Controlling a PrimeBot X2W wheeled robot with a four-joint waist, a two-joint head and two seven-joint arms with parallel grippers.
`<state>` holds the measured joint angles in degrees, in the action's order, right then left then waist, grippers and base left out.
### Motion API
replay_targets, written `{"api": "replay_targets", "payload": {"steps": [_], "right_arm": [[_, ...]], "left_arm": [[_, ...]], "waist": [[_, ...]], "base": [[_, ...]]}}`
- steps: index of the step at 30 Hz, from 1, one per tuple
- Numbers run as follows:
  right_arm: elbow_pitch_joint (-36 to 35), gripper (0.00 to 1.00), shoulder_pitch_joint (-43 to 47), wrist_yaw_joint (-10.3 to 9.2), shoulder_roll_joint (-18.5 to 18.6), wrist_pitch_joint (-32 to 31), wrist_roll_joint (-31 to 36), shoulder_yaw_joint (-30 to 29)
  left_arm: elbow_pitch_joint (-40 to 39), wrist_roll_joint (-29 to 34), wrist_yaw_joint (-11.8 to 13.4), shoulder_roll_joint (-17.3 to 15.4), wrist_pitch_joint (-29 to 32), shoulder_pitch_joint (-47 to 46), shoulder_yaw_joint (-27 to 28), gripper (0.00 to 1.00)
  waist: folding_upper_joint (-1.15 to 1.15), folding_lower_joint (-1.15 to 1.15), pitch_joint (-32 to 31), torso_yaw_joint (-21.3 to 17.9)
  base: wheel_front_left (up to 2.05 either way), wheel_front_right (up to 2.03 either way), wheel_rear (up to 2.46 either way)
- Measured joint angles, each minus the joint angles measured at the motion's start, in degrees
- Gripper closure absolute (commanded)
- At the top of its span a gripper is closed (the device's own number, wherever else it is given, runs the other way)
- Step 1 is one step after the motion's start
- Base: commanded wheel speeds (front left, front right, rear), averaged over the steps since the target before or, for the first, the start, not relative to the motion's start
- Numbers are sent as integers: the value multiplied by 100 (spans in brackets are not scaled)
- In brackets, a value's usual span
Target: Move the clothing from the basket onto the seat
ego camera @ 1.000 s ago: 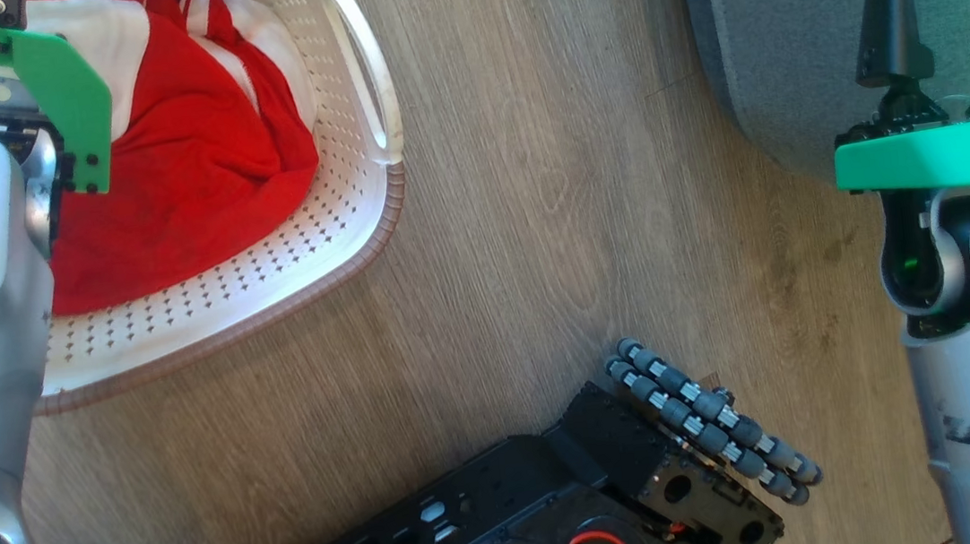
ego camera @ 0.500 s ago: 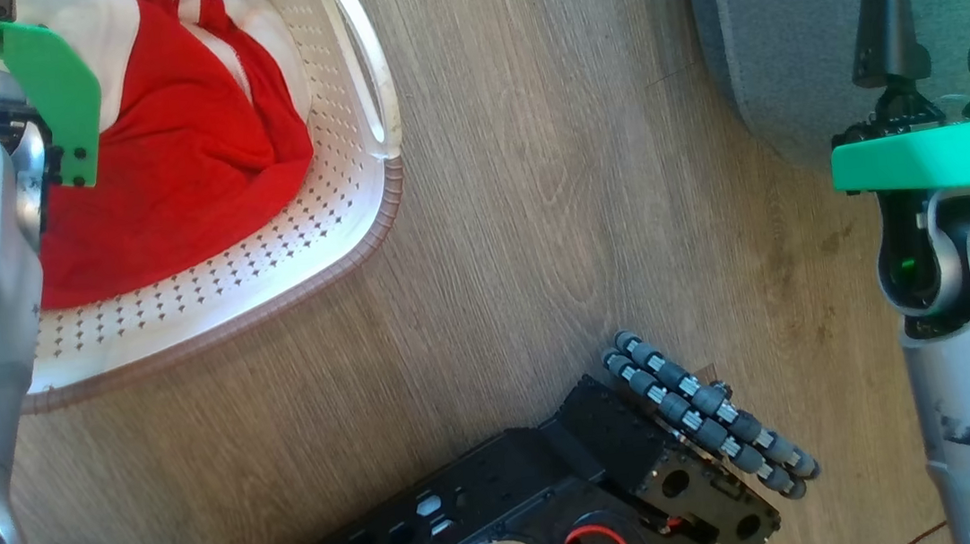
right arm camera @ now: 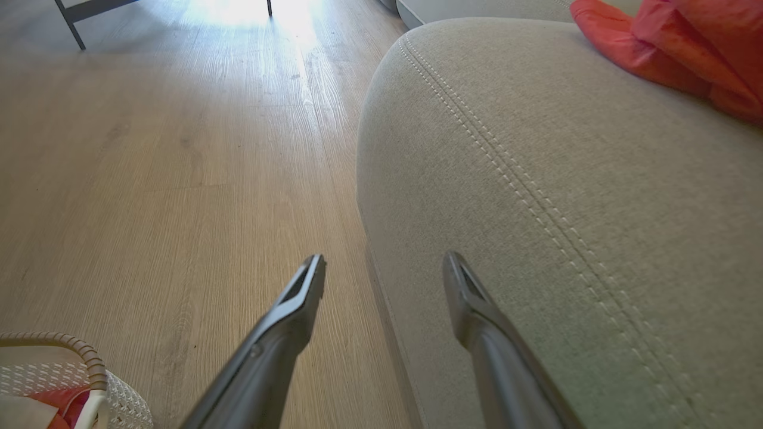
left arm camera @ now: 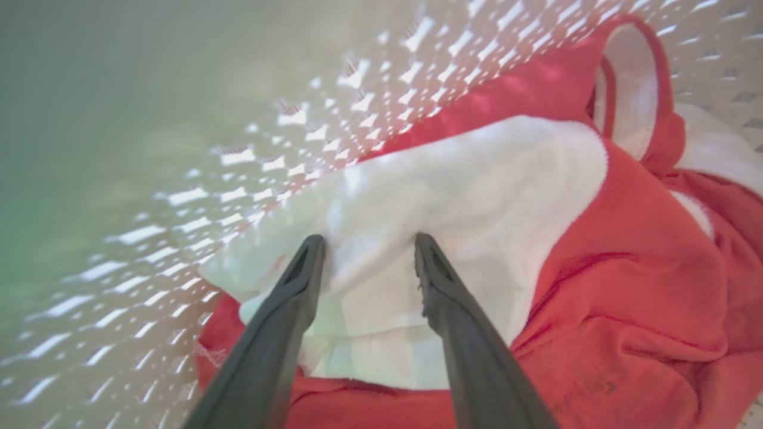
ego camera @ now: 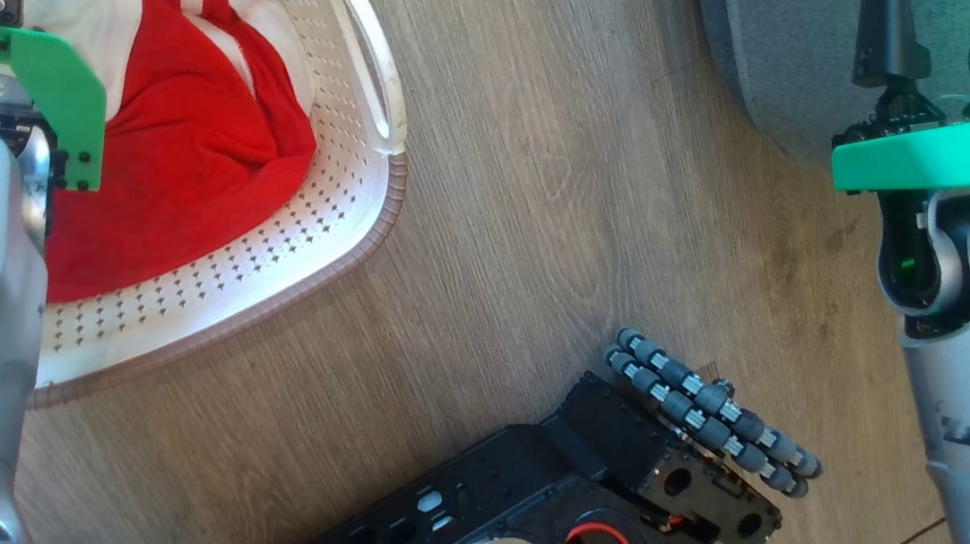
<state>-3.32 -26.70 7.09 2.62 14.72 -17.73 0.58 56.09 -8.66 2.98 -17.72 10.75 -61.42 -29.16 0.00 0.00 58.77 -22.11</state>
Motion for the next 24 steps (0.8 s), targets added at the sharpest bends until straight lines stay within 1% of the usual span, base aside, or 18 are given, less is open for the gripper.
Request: {"api": "replay_targets", "payload": {"steps": [2, 3, 5, 8, 15, 16, 19, 20, 22, 24], "right_arm": [[0, 0, -1, 0, 0, 0, 0, 3], [0, 0, -1, 0, 0, 0, 0, 4], [-1, 0, -1, 0, -1, -1, 0, 2], [-1, 0, 0, 0, -1, 0, 0, 2], [-4, 0, 1, 0, -1, 0, 1, 0], [-8, 0, 1, 0, -1, -1, 1, -1], [-13, 0, 1, 0, -1, 0, 3, -12], [-13, 0, 2, 0, -1, 0, 8, -13], [-14, 0, 3, 0, -1, 0, 11, -14], [-18, 0, 3, 0, -1, -1, 11, -16]], "left_arm": [[48, -1, -1, 1, -34, -16, -13, 34], [65, -2, -1, 1, -45, -27, -22, 36], [90, -16, -1, 8, -49, -58, -40, 36], [143, -19, -2, 29, -88, -114, -68, 40], [265, -68, -13, 88, -127, -117, -156, 42], [278, -87, -13, 102, -142, -121, -164, 46], [339, -102, -21, 142, -177, -149, -180, 47], [365, -102, -29, 152, -183, -165, -186, 51], [412, -111, -46, 159, -230, -207, -196, 52], [439, -111, -46, 165, -244, -231, -209, 56]], "waist": [[0, 0, 0, -2], [0, 0, 1, -1], [0, 0, 7, 4], [0, 0, 20, 14], [0, 0, 29, 36], [0, 0, 31, 41], [0, 0, 38, 54], [0, 0, 39, 56], [0, 0, 39, 59], [0, 0, 39, 62]], "base": [[0, 0, 0], [0, 0, 0], [0, 0, 0], [0, 0, 0], [0, 0, 0], [0, 0, 0], [0, 0, 0], [0, 0, 0], [0, 0, 0], [0, 0, 0]]}}
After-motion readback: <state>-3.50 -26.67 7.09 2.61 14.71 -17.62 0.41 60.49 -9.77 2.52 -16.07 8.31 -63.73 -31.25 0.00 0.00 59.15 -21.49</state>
